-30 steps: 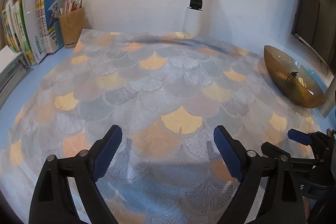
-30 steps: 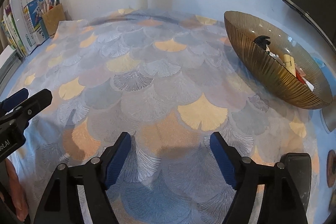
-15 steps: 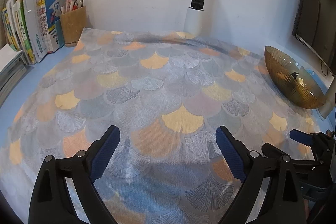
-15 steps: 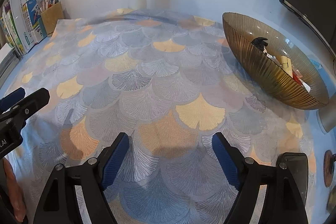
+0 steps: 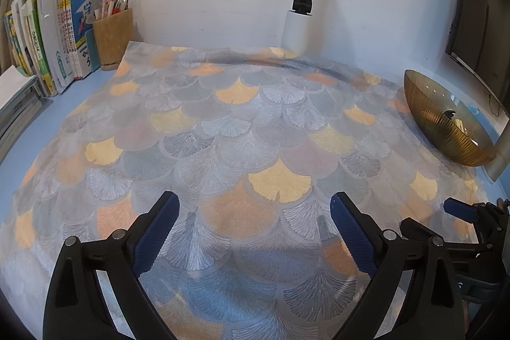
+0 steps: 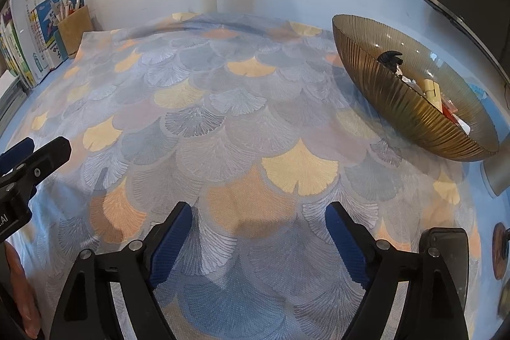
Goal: Organize rigid objects
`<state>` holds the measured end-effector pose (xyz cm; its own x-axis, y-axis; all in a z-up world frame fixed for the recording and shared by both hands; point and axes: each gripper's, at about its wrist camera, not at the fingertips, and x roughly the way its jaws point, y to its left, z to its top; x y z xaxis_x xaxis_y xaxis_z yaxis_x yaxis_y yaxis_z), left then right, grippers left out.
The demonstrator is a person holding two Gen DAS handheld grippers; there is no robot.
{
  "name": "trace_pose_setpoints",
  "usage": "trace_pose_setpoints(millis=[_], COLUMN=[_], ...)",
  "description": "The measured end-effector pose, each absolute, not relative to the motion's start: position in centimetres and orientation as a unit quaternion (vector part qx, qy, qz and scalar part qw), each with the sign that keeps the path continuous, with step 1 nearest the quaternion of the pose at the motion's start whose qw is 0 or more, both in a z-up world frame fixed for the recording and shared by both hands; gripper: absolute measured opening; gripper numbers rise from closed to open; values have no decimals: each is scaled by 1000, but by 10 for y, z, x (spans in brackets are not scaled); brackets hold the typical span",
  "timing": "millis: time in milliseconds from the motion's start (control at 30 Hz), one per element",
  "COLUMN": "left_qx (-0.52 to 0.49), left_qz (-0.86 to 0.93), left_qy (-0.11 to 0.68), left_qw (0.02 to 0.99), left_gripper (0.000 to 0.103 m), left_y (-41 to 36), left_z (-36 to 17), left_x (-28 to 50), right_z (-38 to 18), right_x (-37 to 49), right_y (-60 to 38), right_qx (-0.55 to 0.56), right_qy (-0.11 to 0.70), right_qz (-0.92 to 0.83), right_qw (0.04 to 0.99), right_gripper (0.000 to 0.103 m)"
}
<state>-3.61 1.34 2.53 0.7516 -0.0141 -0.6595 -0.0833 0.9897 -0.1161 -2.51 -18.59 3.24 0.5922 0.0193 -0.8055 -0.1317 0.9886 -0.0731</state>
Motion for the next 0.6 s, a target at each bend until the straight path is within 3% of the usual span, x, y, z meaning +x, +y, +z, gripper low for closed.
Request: trace_pose_setpoints(millis=[600], left_qx=[-56], left_qz=[34], left_qy=[378], left_qw=[923], left_gripper=[96], left_y=[13], left_z=[19], left_x=[-28], right_z=[31], right_x=[-25], right_y=[-189], right_qx=[-51], right_qy=[456], right_qz=[37], right_qw=[888], right_gripper=[90])
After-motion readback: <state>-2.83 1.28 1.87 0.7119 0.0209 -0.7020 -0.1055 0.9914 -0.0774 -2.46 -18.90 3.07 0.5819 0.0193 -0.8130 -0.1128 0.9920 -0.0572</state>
